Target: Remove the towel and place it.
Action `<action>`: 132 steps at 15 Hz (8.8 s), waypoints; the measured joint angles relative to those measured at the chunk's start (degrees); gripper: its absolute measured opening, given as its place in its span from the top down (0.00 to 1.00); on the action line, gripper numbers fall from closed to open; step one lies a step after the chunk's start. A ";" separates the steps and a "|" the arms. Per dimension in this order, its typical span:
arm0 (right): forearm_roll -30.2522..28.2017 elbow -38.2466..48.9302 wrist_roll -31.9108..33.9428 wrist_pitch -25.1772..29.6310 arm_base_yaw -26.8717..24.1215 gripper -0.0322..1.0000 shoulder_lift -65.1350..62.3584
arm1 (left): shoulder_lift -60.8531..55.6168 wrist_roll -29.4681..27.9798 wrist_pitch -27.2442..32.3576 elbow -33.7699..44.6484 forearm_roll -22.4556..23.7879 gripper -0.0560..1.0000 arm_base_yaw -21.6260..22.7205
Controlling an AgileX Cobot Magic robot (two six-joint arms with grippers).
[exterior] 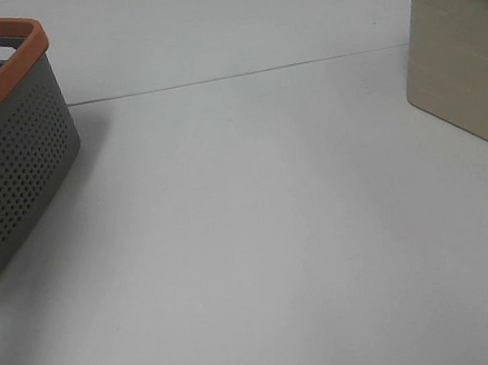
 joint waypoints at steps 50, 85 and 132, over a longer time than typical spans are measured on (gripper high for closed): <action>103.36 -1.32 -107.37 -16.84 0.57 0.43 72.88 | 20.11 11.97 1.78 -8.37 -2.69 0.95 -44.69; 72.42 -8.14 -76.60 -22.06 15.93 0.78 68.64 | 20.11 11.97 3.09 -8.37 0.29 0.95 -44.69; -4.24 -43.37 -39.36 -36.21 15.87 0.97 86.80 | 36.10 -36.61 -11.40 -8.37 37.87 0.95 -38.10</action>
